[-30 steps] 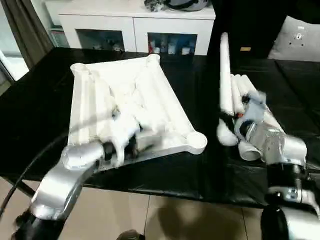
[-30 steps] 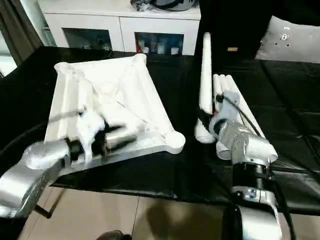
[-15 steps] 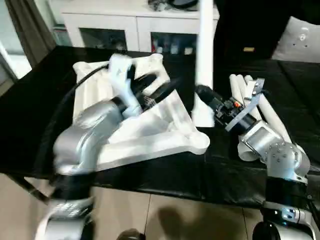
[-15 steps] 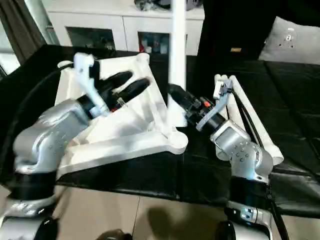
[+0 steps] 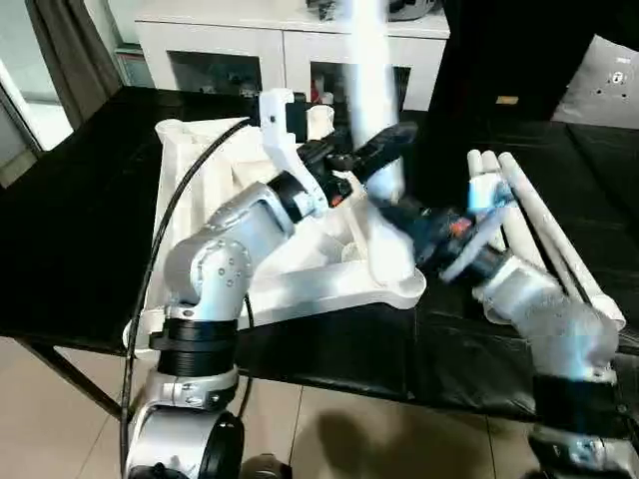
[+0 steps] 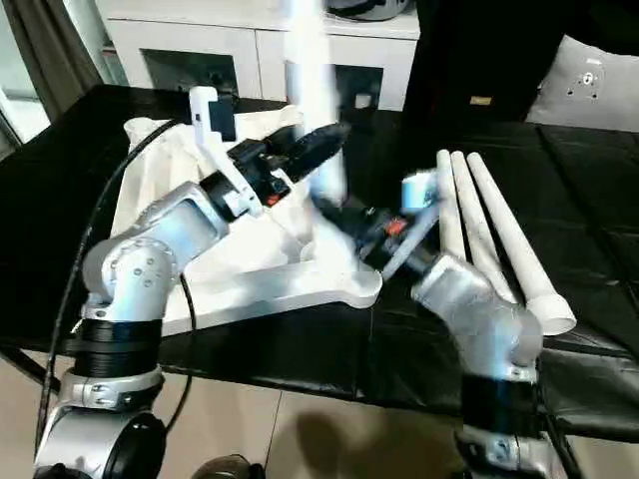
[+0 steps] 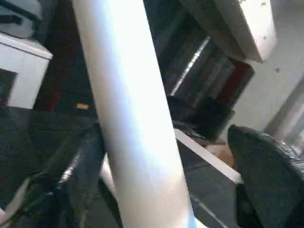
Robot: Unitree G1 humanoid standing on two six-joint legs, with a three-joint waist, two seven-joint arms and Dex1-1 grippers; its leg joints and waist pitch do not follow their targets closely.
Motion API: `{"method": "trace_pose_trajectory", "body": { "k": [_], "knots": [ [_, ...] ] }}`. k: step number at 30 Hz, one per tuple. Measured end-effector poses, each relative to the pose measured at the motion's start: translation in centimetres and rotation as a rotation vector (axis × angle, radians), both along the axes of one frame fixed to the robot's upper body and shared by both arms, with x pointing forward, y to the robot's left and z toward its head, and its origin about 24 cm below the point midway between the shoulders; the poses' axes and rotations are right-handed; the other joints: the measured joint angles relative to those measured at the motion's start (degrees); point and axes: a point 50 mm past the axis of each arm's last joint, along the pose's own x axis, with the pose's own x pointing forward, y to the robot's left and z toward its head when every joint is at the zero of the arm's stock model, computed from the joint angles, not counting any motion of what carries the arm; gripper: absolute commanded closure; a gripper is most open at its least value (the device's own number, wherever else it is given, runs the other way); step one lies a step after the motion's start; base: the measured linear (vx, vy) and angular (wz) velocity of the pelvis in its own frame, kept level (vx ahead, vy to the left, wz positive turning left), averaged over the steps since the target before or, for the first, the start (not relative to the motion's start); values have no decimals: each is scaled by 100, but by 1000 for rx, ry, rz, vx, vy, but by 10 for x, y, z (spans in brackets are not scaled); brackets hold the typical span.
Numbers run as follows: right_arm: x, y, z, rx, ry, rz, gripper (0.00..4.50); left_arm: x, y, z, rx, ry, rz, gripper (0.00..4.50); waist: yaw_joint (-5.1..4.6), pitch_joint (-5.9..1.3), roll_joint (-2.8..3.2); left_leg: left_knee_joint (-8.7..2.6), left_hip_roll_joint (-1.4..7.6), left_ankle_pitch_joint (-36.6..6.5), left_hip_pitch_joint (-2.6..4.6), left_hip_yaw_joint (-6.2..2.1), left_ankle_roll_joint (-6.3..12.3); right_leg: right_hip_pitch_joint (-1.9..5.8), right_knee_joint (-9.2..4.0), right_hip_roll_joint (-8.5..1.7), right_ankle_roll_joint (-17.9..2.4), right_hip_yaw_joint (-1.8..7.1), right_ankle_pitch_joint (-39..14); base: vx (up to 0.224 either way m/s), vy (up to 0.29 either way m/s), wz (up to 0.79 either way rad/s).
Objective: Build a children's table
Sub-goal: Pick table leg
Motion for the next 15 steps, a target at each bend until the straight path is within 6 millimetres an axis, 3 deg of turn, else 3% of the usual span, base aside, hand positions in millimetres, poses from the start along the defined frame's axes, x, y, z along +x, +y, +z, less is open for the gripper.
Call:
{"method": "trace_pose_trajectory", "body": {
  "k": [7, 15],
  "knots": [
    [7, 20, 2, -41, -126, -137, 261, 4, -4, 9, -4, -95, 191, 112, -12, 0, 0, 3, -1, 1, -4, 0, 4, 3, -5, -5, 3, 0, 5, 0, 0, 0],
    [12, 28, -4, -98, -174, -235, 261, 6, -2, 11, -29, -92, 333, 160, -59, 0, 0, 5, -1, 1, -4, 1, 7, 1, -3, -6, 4, -1, 9, 0, 0, 0]
  ]
}}
